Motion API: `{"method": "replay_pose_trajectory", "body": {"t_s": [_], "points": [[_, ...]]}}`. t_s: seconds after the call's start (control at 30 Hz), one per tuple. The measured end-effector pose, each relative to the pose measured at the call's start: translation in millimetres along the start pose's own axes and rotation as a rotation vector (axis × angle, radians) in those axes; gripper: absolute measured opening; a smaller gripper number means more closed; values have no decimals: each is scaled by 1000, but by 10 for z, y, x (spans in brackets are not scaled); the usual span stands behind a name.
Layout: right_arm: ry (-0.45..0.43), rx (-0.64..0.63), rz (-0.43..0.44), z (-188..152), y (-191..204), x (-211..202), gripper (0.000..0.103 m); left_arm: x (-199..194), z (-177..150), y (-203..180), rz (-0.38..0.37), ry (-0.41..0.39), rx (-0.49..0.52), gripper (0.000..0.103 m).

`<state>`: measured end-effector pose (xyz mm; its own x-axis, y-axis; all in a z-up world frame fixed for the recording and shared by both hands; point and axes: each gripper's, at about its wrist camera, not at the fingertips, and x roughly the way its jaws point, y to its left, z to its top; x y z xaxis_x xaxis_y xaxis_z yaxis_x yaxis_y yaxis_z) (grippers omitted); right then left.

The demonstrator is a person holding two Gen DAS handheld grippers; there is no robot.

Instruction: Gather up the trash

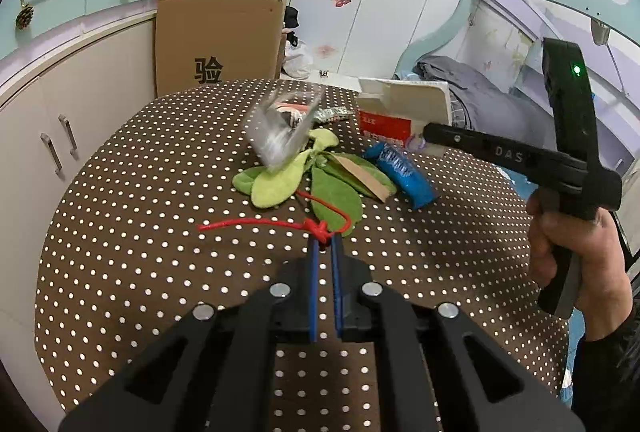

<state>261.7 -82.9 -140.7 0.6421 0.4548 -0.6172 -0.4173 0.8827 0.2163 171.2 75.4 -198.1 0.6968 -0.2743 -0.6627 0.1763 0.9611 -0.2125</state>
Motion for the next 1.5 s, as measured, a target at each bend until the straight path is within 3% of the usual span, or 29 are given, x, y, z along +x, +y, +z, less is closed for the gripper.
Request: {"method": "replay_pose_trajectory", "body": {"t_s": [0.37,0.57,0.6,0.63,0.67,0.7,0.8,0.87,0.93,1.03,1.1,1.5], "points": [[18,237,188,-379,-508,-408,8,-68,44,-221,-19,-8,32,6],[103,216,141,-661,-562,-448,12,-37,62,-383,-43,-3,56,6],[109,215,138,-683,-575,-435,25,-31,57,-411,-46,-1,61,6],[106,212,133,-696,-587,-437,54,-21,51,-445,-48,3,67,6],[92,212,120,-692,-597,-450,65,-14,45,-471,-50,5,71,6],[70,209,108,-680,-606,-477,67,-9,48,-477,-51,7,75,6],[30,202,129,-619,-632,-526,65,-1,43,-506,-47,11,80,6],[48,201,116,-571,-651,-468,54,7,40,-506,-44,14,79,6],[83,214,122,-543,-691,-363,22,13,42,-513,-42,17,80,6],[84,243,148,-544,-715,-321,13,6,53,-533,-41,17,81,6],[41,256,179,-542,-698,-428,9,-14,69,-566,-41,14,88,6],[-112,316,158,-448,-1028,-1104,9,-131,401,-1073,-111,-45,165,6]]}}
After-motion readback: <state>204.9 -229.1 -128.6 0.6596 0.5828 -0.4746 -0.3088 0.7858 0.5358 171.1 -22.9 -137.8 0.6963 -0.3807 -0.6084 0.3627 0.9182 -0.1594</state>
